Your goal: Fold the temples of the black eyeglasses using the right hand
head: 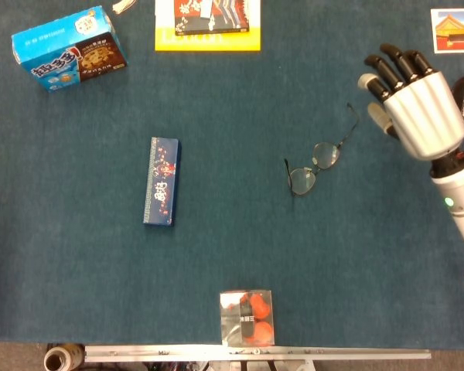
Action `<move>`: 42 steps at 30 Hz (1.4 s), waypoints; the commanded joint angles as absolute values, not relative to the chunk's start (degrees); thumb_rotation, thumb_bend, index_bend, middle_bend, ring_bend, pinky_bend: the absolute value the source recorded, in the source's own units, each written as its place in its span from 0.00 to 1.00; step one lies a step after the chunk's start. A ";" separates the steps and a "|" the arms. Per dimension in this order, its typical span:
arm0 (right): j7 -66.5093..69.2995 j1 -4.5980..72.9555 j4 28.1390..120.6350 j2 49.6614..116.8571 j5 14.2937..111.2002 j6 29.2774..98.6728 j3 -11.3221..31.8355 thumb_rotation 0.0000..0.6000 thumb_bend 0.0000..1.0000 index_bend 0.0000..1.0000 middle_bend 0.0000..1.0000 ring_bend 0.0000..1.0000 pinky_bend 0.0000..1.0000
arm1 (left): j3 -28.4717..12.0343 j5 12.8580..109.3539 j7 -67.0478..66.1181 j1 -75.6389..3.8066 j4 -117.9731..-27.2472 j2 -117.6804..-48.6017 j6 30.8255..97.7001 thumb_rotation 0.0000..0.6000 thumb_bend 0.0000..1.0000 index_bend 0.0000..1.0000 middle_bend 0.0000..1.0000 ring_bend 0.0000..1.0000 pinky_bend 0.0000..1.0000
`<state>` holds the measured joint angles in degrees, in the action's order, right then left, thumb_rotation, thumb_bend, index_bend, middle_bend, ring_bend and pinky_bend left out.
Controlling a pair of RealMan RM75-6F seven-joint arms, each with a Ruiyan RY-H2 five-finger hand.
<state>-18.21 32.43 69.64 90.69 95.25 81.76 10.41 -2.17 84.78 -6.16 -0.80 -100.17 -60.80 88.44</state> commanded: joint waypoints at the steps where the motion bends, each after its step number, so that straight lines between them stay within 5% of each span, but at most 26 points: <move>1: -17.28 32.56 69.01 90.89 94.41 81.46 10.74 1.00 0.16 0.47 0.36 0.25 0.38 | -2.20 84.71 -6.21 -0.87 -100.10 -60.84 88.34 1.00 0.00 0.45 0.36 0.31 0.35; 42: -3.58 35.99 49.87 100.04 88.95 77.56 10.53 1.00 0.13 0.47 0.36 0.24 0.38 | -2.16 84.44 -5.90 -1.00 -100.25 -60.75 88.05 1.00 0.00 0.45 0.36 0.31 0.35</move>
